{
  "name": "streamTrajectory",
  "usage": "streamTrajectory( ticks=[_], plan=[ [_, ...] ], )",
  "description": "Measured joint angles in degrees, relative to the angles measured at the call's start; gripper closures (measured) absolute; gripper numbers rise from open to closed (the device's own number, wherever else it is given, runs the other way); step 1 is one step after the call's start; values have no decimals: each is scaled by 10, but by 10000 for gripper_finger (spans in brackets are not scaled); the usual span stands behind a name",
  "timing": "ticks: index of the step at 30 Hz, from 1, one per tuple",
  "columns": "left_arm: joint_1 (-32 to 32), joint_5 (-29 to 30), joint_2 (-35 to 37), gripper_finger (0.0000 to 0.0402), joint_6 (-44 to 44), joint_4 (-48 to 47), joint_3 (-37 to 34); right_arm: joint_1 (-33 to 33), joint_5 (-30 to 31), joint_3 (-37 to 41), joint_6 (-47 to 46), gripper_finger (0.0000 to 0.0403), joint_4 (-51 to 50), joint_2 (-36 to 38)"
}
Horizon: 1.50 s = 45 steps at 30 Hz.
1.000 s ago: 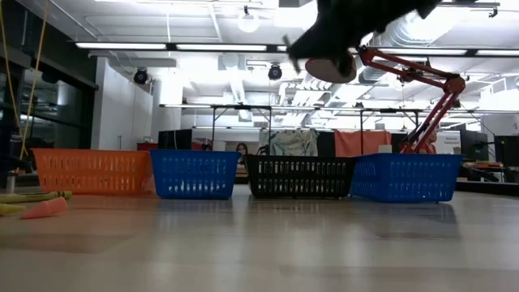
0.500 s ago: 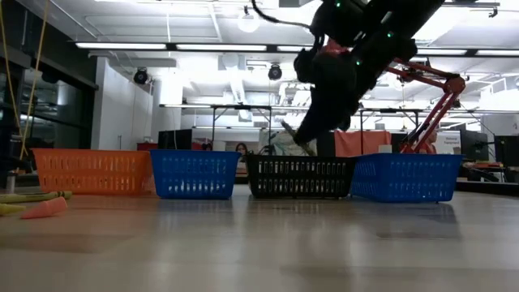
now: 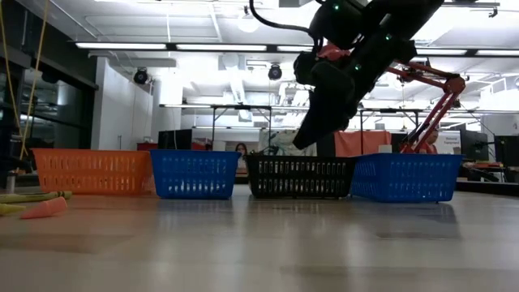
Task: Sort crayons
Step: Put the yellow crayon into the black bin
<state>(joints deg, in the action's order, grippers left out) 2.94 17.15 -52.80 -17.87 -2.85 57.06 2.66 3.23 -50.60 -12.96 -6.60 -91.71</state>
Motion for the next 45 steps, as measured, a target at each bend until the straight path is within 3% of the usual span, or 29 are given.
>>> streamTrajectory(
  ticks=[7, 17, 23, 29, 34, 38, 45],
  plan=[
    [0, 0, 0, 252, 0, -5, 0, 0, 0, -71, 26, 245, -66, 54],
    [0, 0, 0, 252, -1, -54, 0, 0, 3, -105, 25, 242, -76, 208],
    [0, 29, -11, 253, -39, -49, 6, 0, 12, -105, -1, 242, -86, 252],
    [0, -1, -125, 271, -77, -228, 103, 0, 13, -105, -48, 242, -121, 272],
    [-4, -109, -251, 284, -123, -398, 176, 0, 16, -105, -101, 242, -147, 281],
    [-31, -186, -330, 288, -161, -523, 189, -1, 30, -105, -125, 242, -163, 281],
    [-111, -174, -415, 289, -257, -656, 188, -1, 39, -105, -93, 242, -223, 281]
  ],
)
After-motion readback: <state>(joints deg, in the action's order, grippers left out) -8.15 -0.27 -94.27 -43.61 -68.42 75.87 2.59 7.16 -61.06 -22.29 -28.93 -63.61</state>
